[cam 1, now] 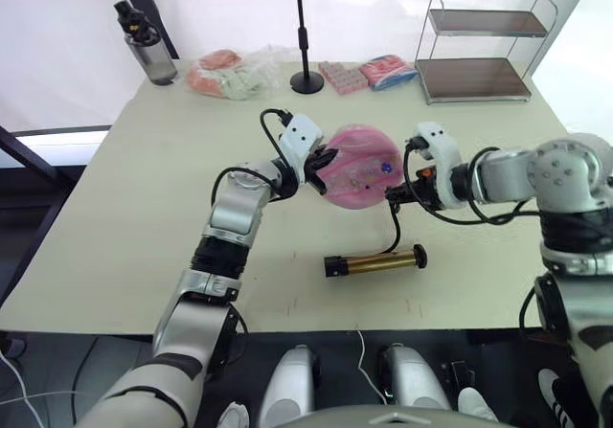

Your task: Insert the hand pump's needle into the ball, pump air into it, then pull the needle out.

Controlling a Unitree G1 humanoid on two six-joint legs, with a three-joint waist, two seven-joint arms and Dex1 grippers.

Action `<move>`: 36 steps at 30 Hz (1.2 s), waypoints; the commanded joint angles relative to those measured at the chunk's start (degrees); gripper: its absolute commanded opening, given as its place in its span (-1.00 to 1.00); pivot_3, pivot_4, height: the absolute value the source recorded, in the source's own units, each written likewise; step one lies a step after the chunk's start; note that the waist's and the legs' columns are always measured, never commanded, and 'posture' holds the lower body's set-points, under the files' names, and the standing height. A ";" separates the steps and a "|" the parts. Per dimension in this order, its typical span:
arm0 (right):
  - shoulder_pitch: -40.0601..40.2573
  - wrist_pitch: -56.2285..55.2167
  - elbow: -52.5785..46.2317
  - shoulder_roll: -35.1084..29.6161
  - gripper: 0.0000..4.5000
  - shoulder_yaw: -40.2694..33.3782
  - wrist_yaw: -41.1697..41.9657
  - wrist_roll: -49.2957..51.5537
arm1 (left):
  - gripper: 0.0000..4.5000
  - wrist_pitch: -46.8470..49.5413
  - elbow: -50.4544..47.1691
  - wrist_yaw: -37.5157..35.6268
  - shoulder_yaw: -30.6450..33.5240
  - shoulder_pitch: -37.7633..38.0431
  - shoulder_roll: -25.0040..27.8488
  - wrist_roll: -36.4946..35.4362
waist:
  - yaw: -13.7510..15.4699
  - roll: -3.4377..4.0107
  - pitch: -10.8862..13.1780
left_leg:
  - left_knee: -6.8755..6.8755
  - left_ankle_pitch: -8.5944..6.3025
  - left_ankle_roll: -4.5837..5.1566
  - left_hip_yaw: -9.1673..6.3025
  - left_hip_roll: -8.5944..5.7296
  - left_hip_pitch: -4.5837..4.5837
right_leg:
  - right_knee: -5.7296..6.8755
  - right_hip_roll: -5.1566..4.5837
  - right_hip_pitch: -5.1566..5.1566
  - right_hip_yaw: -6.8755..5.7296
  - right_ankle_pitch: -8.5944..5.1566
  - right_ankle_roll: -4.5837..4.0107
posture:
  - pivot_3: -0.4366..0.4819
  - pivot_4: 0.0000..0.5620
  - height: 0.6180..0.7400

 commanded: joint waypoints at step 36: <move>-10.07 0.37 25.70 7.75 -0.84 -3.97 -38.38 24.43 | -0.96 4.04 -13.00 7.54 -3.13 7.22 -3.01 3.95 | -0.04 0.01 0.00 | -0.03 0.00 0.00 0.01 0.02 -0.06 | -0.04 -0.02 -0.02 -0.03 0.00 0.00 | -0.05 -0.47 1.00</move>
